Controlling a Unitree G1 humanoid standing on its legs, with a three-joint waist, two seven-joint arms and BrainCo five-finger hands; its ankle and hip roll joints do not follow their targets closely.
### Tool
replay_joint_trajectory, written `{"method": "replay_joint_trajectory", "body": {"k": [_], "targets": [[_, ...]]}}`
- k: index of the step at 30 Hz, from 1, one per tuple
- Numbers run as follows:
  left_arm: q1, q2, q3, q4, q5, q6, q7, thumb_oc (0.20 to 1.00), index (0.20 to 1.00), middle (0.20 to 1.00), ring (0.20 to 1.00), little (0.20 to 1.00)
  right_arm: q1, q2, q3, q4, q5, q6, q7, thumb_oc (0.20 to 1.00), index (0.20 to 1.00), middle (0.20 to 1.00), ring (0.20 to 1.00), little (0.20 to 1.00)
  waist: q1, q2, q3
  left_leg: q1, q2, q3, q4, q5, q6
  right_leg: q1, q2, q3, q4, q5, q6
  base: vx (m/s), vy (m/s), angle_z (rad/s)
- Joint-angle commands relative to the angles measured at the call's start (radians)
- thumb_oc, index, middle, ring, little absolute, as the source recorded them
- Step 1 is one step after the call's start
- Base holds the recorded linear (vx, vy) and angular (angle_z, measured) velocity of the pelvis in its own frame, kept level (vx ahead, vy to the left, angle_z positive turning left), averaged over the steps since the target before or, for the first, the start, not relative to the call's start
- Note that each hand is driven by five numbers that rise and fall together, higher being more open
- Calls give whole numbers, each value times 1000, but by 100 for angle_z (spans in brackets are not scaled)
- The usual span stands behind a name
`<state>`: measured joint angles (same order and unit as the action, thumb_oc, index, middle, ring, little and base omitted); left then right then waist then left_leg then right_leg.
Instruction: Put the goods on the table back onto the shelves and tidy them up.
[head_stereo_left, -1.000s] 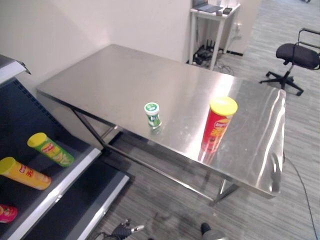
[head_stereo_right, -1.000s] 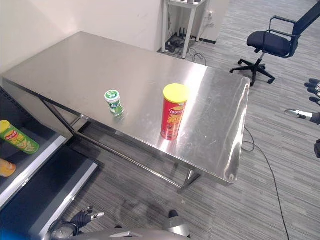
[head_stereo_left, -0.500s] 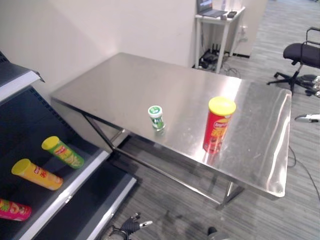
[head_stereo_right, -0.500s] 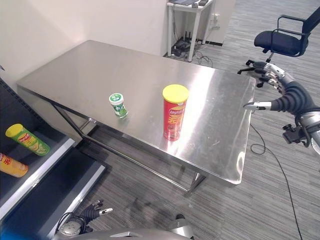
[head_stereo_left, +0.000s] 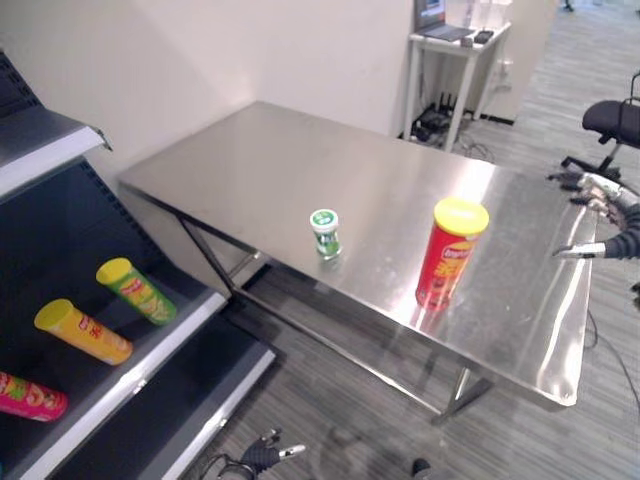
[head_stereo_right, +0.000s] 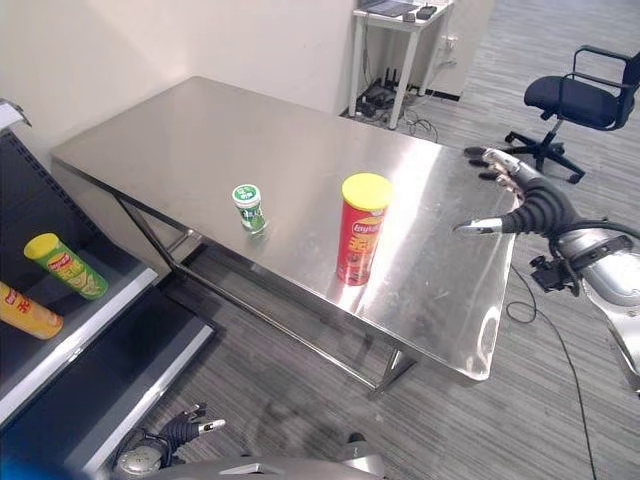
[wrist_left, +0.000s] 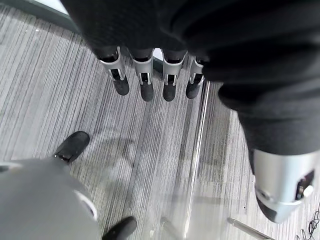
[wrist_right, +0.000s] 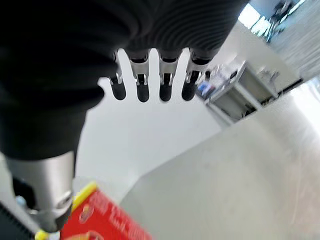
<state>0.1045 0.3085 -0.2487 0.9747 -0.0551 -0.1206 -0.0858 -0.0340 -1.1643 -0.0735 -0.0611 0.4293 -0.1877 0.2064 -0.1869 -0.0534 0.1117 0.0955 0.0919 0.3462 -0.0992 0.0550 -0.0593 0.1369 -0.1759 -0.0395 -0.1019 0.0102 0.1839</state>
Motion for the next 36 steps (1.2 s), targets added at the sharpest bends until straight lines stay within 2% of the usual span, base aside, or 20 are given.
{"method": "replay_joint_trajectory", "body": {"k": [1,5,6,21,26,36], "targets": [[-52,44,-1,3,23,-11,4,1000,1000,1000,1000,1000,-142,-33,35,32,-32,-44,-8,1000,1000,1000,1000,1000,52,-25,-8,85,47,-48,12,-117,-43,-83,-69,-78,22,66,66,-4,-12,5],[-46,48,3,-12,12,-3,9,1000,1000,1000,1000,1000,-192,-49,94,50,-44,-44,-11,1000,1000,1000,1000,1000,62,-34,-4,79,48,-55,12,-114,-46,-78,-69,-87,20,63,64,-2,-7,2],[-22,37,142,57,-114,-12,110,1000,1000,1000,1000,1000,-267,105,83,307,-276,-21,-278,1000,1000,1000,1000,1000,216,-11,45,-44,137,-210,26,-15,-97,0,-2,-220,22,-51,10,0,-23,-3],[-9,24,144,63,-113,-13,112,1000,1000,1000,1000,1000,-291,88,104,254,-298,-38,-281,1000,1000,1000,1000,1000,222,-4,41,-36,149,-214,23,-11,-107,15,7,-236,15,-60,9,-5,-13,11],[-7,21,154,63,-110,-14,111,1000,1000,1000,1000,1000,-279,59,108,180,-300,-47,-251,1000,1000,1000,1000,1000,221,-1,39,-39,148,-219,22,-9,-109,20,5,-245,15,-60,9,-14,-9,2],[7,10,172,57,-83,-16,103,1000,1000,1000,1000,1000,-113,3,-75,52,-350,-61,-257,1000,1000,1000,1000,1000,193,10,43,-36,148,-203,20,-12,-111,7,-2,-241,15,-49,15,-6,-2,1]]}}
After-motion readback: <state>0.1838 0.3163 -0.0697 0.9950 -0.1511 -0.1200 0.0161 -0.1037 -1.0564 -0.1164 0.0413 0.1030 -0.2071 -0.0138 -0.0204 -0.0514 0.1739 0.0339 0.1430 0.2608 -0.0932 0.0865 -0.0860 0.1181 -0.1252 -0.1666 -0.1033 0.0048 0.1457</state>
